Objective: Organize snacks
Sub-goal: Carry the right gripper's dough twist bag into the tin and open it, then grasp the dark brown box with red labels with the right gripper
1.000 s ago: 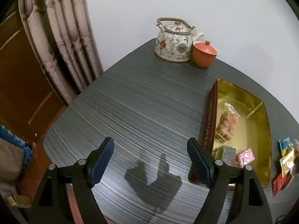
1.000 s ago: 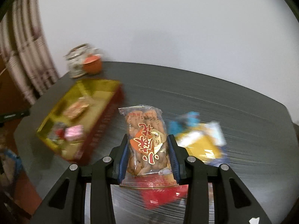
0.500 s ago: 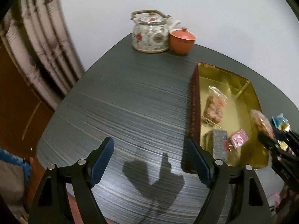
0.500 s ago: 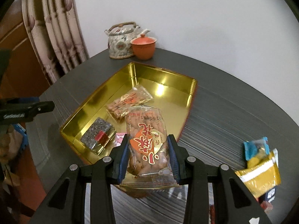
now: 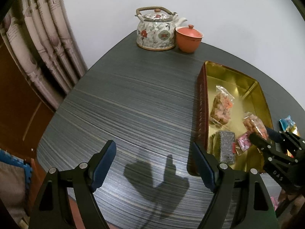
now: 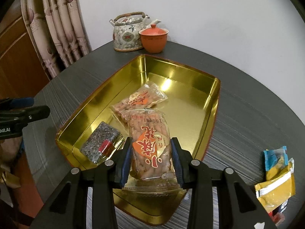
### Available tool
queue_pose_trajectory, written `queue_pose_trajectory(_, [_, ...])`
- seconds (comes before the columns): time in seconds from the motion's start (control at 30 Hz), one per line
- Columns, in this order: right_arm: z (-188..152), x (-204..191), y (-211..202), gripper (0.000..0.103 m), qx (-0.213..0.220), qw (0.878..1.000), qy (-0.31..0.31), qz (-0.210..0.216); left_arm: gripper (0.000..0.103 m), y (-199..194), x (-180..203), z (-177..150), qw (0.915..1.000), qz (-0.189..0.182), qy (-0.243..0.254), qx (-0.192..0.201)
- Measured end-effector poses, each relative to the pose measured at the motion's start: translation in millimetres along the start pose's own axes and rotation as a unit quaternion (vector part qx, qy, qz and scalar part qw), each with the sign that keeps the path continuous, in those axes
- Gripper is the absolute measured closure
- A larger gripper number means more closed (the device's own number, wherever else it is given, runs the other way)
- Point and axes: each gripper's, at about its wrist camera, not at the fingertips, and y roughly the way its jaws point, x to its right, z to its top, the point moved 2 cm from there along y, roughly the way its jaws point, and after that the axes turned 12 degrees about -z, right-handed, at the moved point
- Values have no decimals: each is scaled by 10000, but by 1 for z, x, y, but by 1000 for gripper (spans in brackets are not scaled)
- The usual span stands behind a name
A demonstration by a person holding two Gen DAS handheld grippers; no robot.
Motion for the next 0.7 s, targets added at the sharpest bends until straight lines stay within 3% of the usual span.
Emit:
queue_pose_trajectory(0.2, [-3,-2,8,65,-79,10000,40,22,22,0,-1,0,10000,-18,-14,-20])
queue_pose_trajectory(0.37, [-4,5,-5,57,73,9999,142,44,22,2,0,-1,10000,-23,16,-64])
queue_pose_trajectory(0.53, [-8,26,-26,54,242,9989,397,51,22,3,1,-2,10000,-31,30,-61])
queue_pose_trajectory(0.7, [-26,62,-52,54,390,9966,668,-267,22,5,7,-4,9998,-168,60,-124])
